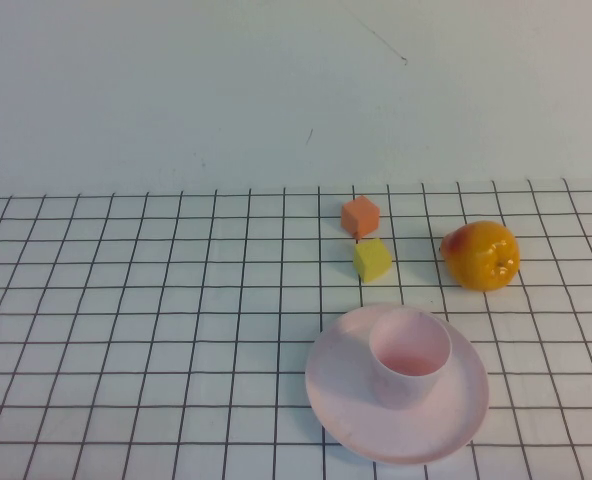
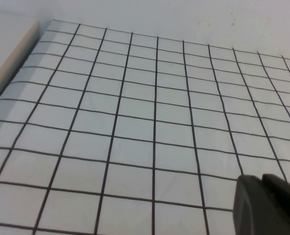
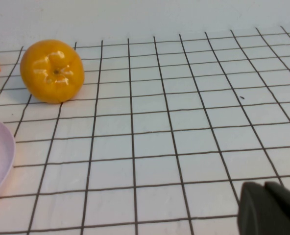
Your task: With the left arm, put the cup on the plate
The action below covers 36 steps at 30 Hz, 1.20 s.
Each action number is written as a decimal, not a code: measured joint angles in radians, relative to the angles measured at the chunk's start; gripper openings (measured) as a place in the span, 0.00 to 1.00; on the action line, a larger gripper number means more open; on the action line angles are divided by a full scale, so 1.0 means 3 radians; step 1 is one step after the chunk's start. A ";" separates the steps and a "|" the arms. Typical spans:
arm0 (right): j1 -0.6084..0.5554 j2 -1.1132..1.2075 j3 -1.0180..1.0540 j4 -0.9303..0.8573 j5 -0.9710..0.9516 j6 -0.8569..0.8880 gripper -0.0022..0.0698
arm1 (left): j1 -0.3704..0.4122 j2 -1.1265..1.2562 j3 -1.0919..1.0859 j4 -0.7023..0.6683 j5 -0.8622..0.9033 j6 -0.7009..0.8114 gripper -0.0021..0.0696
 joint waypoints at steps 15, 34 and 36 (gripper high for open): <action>0.0000 0.0000 0.0000 0.0000 0.0000 0.0000 0.03 | -0.0140 0.0000 0.0000 -0.0008 0.0000 0.0734 0.03; 0.0000 0.0000 0.0000 0.0000 0.0000 0.0000 0.03 | -0.0140 0.0000 0.0000 -0.0143 0.0000 0.0734 0.03; 0.0000 0.0000 0.0000 0.0000 0.0000 0.0000 0.03 | -0.0140 0.0000 0.0000 -0.0148 0.0000 0.0734 0.03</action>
